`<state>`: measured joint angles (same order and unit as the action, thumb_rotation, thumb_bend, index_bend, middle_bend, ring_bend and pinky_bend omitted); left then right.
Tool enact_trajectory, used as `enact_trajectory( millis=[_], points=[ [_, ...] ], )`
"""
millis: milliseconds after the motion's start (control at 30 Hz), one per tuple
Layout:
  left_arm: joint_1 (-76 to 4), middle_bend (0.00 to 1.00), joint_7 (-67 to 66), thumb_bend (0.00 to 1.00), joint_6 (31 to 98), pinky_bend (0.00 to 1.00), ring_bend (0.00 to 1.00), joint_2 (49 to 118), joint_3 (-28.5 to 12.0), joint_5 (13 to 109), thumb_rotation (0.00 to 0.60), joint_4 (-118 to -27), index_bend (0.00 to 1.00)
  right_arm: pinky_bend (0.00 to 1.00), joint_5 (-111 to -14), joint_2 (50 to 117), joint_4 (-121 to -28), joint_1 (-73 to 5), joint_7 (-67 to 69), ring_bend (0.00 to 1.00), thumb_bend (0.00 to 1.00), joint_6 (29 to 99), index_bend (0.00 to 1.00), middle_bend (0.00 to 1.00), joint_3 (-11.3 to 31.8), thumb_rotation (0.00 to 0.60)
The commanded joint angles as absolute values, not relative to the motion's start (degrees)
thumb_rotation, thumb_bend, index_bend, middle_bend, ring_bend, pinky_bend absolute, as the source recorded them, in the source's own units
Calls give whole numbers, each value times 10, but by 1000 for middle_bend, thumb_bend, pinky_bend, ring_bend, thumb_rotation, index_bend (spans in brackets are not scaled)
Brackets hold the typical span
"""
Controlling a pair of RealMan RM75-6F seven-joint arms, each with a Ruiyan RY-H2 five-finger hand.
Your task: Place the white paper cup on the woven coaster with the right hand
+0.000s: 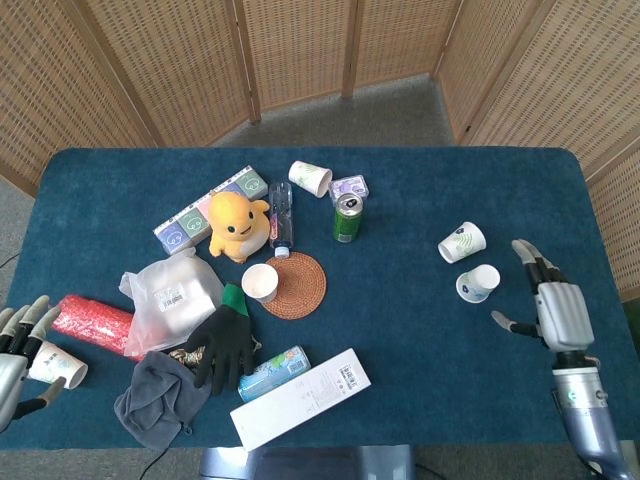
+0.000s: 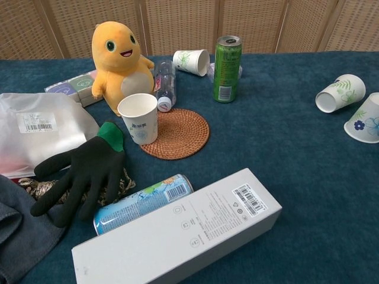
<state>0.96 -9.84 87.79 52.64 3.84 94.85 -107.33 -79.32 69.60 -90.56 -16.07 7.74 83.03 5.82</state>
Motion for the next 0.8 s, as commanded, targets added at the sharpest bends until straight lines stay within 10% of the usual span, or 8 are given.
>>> enact_trajectory(
  millis=[33,800],
  points=[
    [11,0,-99,286,879,0,0,527,40,952,600,-1073,0,296,-808,685,-900,-128,102,175,58,860,35,70,40,600],
    [23,0,-107,286,899,0,0,528,53,984,600,-1076,0,295,-837,696,-855,-57,127,174,72,918,34,70,41,600]
  ],
)
